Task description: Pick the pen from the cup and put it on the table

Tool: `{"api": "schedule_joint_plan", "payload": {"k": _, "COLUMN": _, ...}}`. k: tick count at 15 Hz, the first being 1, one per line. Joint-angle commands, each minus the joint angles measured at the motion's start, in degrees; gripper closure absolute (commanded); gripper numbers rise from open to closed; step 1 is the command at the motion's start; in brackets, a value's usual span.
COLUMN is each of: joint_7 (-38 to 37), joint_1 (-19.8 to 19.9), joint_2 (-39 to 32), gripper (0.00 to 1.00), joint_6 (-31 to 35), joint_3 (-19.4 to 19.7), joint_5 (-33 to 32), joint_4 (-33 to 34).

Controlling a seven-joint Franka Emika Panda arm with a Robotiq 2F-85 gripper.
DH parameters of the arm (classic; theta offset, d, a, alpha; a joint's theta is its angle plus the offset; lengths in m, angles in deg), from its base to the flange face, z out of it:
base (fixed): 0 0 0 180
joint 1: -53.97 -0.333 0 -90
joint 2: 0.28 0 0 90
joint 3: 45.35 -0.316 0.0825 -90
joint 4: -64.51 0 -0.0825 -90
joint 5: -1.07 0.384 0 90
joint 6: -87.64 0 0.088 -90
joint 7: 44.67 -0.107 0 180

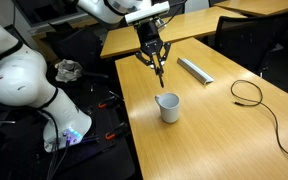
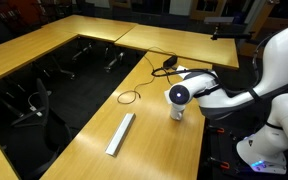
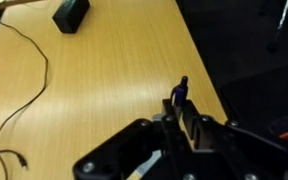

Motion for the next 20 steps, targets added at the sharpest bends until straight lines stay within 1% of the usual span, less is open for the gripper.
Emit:
{"api": "schedule_joint_plan", "payload": {"k": 1, "joint_7": 2.47, "joint_1": -1.79, "joint_2": 2.69, "gripper": 0.96, "joint_6": 4.90, "joint_3": 0.92, "joint_5": 8.03, "joint_4": -2.31}}
{"api": "schedule_joint_plan", "payload": {"k": 4, "joint_7": 4.35, "joint_1": -2.60, "joint_2": 0.54, "gripper": 0.96, "joint_6": 8.99, "joint_3": 1.08, "joint_5": 17.20, "joint_4": -2.66}}
{"api": "schedule_joint_plan", "payload": {"k": 5, "joint_7": 5.46, "joint_1": -2.70, "joint_2": -0.41, "gripper": 0.96, "joint_6": 11.88, "joint_3": 1.19, "joint_5": 19.88, "joint_4": -3.31}}
{"api": "schedule_joint_plan", "payload": {"k": 6, "joint_7": 6.86, "joint_1": -2.66, "joint_2": -0.92, "gripper": 0.96, "joint_6": 14.33, "joint_3": 1.22, "joint_5": 22.08, "joint_4": -3.93}}
{"api": "schedule_joint_plan", "payload": {"k": 8, "joint_7": 10.58, "joint_1": -2.62, "joint_2": -4.30, "gripper": 0.96, "joint_6": 18.05, "joint_3": 0.83, "joint_5": 25.72, "joint_4": -3.85}}
{"api": "schedule_joint_plan", "payload": {"k": 10, "joint_7": 12.34, "joint_1": -2.40, "joint_2": -7.65, "gripper": 0.96, "joint_6": 20.07, "joint_3": 0.15, "joint_5": 30.02, "joint_4": -3.04}}
{"api": "schedule_joint_plan", "payload": {"k": 12, "joint_7": 8.10, "joint_1": -1.91, "joint_2": -11.05, "gripper": 0.96, "joint_6": 20.48, "joint_3": -0.51, "joint_5": 34.93, "joint_4": -1.66}}
{"api": "schedule_joint_plan", "payload": {"k": 14, "joint_7": 4.92, "joint_1": -1.77, "joint_2": -13.97, "gripper": 0.96, "joint_6": 20.42, "joint_3": -1.09, "joint_5": 38.11, "joint_4": -0.10}}
{"api": "schedule_joint_plan", "payload": {"k": 15, "joint_7": 2.01, "joint_1": -1.66, "joint_2": -15.01, "gripper": 0.96, "joint_6": 21.88, "joint_3": -1.25, "joint_5": 39.88, "joint_4": 0.30}}
{"api": "schedule_joint_plan", "payload": {"k": 17, "joint_7": -1.14, "joint_1": -1.30, "joint_2": -16.54, "gripper": 0.96, "joint_6": 24.63, "joint_3": -1.38, "joint_5": 41.08, "joint_4": 0.97}}
{"api": "schedule_joint_plan", "payload": {"k": 19, "joint_7": -2.53, "joint_1": -0.98, "joint_2": -17.48, "gripper": 0.96, "joint_6": 25.65, "joint_3": -1.47, "joint_5": 40.96, "joint_4": 1.35}}
{"api": "schedule_joint_plan", "payload": {"k": 20, "joint_7": -2.72, "joint_1": -0.89, "joint_2": -17.81, "gripper": 0.59, "joint_6": 25.12, "joint_3": -1.46, "joint_5": 40.07, "joint_4": 1.55}}
